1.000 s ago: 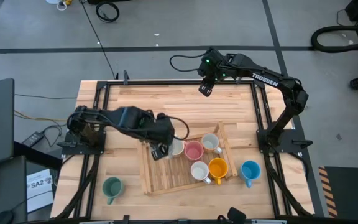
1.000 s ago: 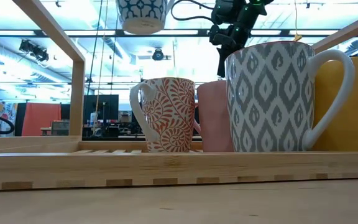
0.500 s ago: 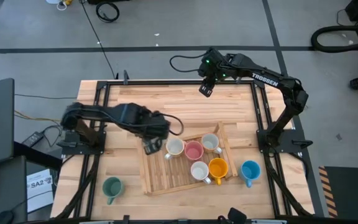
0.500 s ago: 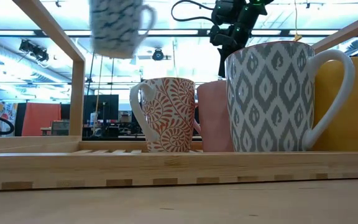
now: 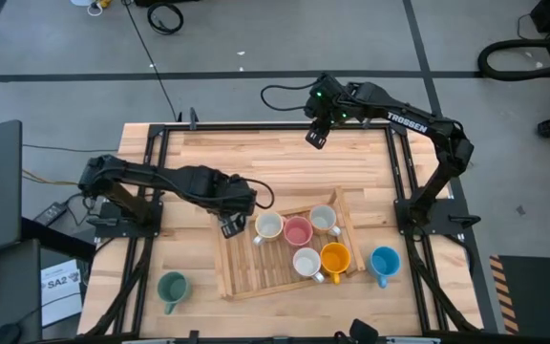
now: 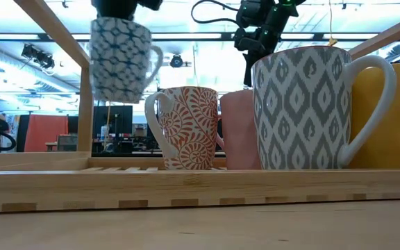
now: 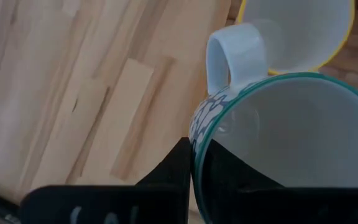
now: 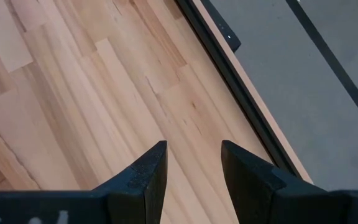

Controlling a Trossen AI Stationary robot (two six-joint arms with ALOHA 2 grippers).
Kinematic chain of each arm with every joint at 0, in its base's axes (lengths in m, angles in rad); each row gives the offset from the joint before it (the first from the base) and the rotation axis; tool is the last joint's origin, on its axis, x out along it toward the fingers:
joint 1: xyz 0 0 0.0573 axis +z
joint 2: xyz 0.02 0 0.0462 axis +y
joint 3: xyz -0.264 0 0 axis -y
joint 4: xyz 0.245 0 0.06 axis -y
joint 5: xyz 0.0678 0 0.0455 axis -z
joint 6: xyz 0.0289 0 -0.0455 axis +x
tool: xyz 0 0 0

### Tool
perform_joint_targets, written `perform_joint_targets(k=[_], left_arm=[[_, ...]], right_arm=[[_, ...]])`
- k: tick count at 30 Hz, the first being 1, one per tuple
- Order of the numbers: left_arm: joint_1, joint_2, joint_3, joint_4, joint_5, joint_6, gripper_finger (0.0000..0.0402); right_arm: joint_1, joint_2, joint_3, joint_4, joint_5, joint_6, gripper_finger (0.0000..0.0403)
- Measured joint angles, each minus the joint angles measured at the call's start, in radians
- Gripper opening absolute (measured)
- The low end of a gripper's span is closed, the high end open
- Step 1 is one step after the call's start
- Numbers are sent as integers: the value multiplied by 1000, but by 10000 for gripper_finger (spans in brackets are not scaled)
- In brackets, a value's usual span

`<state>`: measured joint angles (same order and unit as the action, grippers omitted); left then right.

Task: Place coffee mugs
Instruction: Put the white-blue patterned mug on the shelf

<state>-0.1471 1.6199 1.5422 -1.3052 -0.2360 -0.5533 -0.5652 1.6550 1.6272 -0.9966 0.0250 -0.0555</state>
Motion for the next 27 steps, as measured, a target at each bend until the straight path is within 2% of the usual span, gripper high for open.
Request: perform_joint_targets(k=[10, 27], left_arm=[[-1, 2, -181, 202, 69, -27, 34], [0, 2, -359, 410, 125, -119, 35]], right_arm=[[0, 0, 0, 1, 0, 0, 157], [0, 0, 0, 1, 0, 0, 157]])
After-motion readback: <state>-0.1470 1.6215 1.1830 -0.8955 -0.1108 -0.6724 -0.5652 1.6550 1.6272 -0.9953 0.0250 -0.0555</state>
